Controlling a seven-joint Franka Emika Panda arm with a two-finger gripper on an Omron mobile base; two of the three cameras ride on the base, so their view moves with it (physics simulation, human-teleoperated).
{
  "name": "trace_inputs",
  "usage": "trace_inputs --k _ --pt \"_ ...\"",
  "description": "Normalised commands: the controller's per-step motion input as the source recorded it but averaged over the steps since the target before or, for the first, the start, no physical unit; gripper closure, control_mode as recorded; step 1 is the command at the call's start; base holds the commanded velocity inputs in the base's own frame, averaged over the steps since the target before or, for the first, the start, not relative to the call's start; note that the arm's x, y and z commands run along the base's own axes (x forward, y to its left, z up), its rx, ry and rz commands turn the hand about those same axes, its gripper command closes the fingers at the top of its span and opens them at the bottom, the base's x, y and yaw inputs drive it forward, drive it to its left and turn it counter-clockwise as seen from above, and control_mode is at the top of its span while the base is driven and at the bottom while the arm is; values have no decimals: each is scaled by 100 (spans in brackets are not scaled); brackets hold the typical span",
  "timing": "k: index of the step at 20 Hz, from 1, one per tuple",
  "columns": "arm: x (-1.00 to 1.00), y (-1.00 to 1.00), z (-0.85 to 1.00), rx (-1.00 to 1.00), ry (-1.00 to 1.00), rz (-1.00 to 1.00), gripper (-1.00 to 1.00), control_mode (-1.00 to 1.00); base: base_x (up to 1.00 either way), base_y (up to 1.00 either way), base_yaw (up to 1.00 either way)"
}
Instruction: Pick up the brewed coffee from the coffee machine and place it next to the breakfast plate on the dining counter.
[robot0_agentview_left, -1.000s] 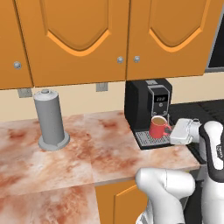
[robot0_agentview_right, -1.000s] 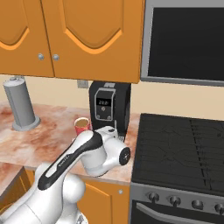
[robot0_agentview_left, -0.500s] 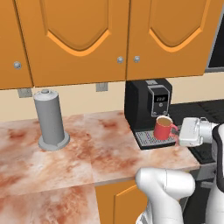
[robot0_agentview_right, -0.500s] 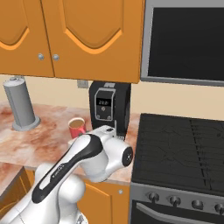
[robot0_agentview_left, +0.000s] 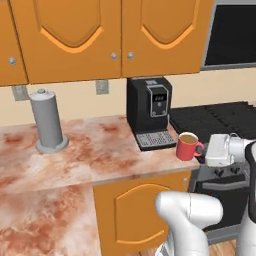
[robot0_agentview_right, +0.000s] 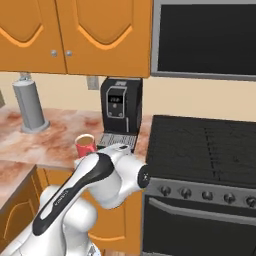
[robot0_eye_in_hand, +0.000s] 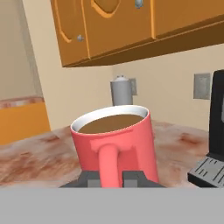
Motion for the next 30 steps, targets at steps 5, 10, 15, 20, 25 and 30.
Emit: trace_inputs --k 5,10,15,20,25,30 --pt "0 0 0 0 0 0 100 100 -59 -97 -46" --pt "0 0 0 0 0 0 100 100 0 -76 -73" --pt "0 0 0 0 0 0 100 100 0 -45 -80" --pt "0 0 0 0 0 0 100 100 0 -40 -80" --pt "0 0 0 0 0 0 100 100 0 -39 -80" --pt "0 0 0 0 0 0 100 100 0 -38 -79"
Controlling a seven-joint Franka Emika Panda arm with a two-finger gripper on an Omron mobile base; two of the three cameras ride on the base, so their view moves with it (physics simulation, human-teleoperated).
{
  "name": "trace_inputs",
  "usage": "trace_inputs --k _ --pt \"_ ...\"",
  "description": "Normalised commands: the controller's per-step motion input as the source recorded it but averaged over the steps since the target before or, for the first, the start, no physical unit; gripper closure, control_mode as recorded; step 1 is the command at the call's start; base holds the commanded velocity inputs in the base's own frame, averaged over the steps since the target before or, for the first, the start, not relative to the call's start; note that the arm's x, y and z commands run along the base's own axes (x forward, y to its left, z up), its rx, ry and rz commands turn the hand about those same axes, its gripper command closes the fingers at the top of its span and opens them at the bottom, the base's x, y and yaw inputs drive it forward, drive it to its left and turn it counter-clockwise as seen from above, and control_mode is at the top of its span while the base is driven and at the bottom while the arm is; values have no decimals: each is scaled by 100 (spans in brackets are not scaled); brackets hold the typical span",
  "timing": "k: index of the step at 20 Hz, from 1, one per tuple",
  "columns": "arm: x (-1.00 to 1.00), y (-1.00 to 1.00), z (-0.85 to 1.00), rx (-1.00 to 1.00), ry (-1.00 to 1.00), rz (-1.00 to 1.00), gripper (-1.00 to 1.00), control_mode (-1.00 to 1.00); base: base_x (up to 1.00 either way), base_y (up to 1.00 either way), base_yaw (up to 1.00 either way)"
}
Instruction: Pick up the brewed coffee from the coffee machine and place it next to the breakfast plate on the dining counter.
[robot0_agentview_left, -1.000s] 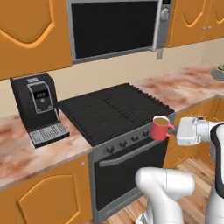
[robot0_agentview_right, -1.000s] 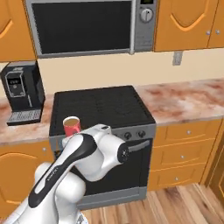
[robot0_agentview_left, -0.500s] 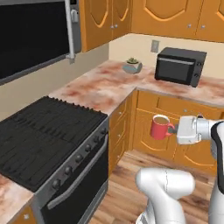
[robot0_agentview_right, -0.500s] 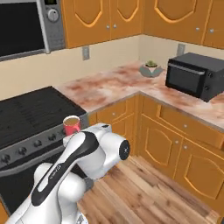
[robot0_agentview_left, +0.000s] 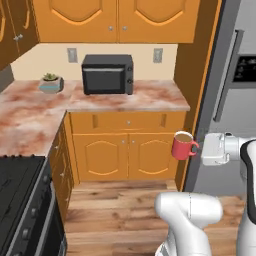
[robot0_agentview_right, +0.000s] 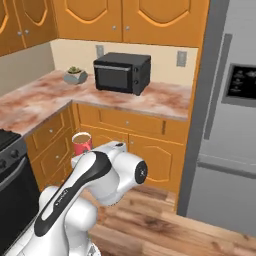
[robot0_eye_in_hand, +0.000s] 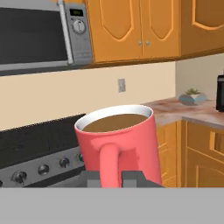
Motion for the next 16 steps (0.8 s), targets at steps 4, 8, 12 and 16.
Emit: trace_inputs --k 4,8,12,16 --pt "0 0 0 0 0 0 100 100 0 -38 -77" --pt "0 0 0 0 0 0 100 100 0 -48 -73" --pt "0 0 0 0 0 0 100 100 3 -55 -70" --pt "0 0 0 0 0 0 100 100 3 -55 -70"
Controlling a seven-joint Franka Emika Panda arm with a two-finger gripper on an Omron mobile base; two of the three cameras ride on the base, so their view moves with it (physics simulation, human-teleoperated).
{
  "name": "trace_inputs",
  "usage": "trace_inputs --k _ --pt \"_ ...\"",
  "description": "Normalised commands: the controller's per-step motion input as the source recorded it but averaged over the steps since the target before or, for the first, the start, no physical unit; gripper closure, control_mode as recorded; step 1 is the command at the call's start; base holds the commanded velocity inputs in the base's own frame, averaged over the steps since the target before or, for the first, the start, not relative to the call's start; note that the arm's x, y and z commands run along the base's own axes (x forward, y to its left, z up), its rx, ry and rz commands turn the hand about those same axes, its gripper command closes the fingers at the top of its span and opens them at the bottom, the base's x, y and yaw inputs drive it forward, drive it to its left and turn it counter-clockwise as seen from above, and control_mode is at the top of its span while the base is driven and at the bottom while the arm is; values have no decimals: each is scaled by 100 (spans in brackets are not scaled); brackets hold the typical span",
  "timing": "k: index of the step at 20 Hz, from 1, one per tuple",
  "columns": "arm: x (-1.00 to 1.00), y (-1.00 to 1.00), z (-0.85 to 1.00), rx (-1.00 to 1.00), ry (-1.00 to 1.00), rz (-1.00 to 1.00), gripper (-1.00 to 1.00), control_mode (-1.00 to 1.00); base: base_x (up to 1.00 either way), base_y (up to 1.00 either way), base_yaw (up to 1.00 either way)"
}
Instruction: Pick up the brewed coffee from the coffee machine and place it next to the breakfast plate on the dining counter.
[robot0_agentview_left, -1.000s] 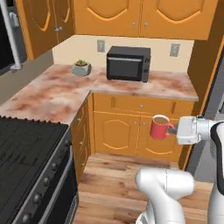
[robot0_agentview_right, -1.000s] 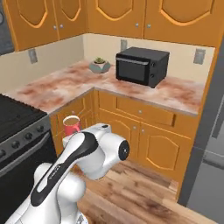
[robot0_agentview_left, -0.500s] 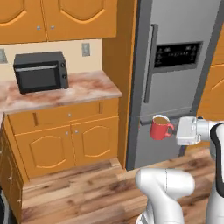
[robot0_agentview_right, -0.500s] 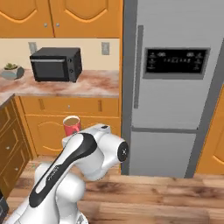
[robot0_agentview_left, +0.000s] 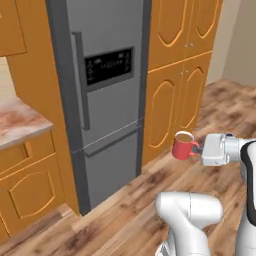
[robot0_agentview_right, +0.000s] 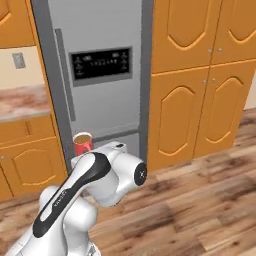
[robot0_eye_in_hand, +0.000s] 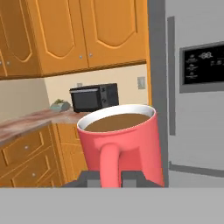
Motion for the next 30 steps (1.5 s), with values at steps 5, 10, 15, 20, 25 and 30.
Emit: trace_inputs --k 5,10,15,20,25,30 --pt "0 0 0 0 0 0 100 100 15 -52 -67" --pt "0 0 0 0 0 0 100 100 37 -53 -61" --pt "0 0 0 0 0 0 100 100 61 -50 -54" --pt "0 0 0 0 0 0 100 100 76 -45 -49" --pt "0 0 0 0 0 0 100 100 76 -40 -50" --pt "0 0 0 0 0 0 100 100 73 -20 -53"
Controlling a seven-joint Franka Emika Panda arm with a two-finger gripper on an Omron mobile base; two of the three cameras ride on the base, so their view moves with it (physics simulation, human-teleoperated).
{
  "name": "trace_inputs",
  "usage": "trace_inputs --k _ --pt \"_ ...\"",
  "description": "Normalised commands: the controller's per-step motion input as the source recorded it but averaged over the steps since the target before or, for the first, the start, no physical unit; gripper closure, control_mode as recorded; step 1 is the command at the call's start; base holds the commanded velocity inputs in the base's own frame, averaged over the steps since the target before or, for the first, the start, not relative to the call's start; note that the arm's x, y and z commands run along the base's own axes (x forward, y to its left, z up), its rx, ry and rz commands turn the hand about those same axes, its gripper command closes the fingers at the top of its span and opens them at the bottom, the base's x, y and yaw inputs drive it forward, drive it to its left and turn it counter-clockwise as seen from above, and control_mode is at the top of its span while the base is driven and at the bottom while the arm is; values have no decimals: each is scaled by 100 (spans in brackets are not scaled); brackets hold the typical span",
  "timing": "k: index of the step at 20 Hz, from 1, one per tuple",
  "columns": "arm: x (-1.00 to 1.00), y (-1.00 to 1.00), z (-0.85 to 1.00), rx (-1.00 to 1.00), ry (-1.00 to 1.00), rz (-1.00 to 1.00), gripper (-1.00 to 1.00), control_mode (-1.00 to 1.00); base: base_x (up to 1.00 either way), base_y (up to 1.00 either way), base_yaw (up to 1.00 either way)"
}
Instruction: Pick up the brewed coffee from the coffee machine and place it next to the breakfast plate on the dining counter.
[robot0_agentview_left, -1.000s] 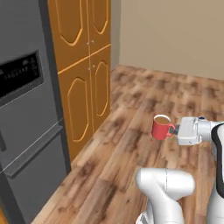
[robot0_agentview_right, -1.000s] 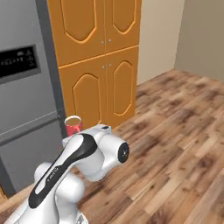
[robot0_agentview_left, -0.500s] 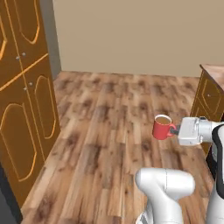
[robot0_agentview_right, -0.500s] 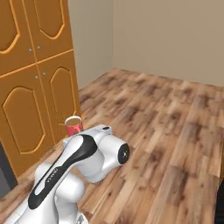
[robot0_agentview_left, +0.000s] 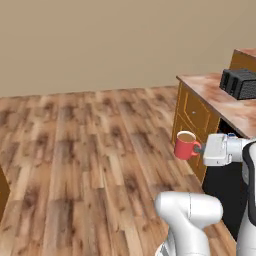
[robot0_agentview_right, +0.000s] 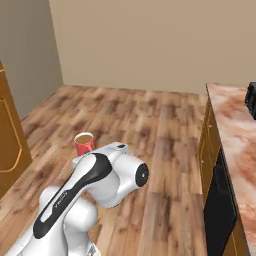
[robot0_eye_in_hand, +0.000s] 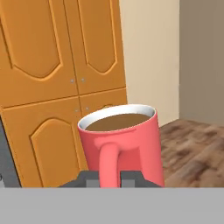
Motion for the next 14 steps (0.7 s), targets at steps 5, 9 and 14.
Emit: trace_inputs --k 5,9,14 --pt "0 0 0 0 0 0 100 100 80 0 -53" --pt "0 0 0 0 0 0 100 100 90 4 -49" --pt "0 0 0 0 0 0 100 100 100 20 -25"
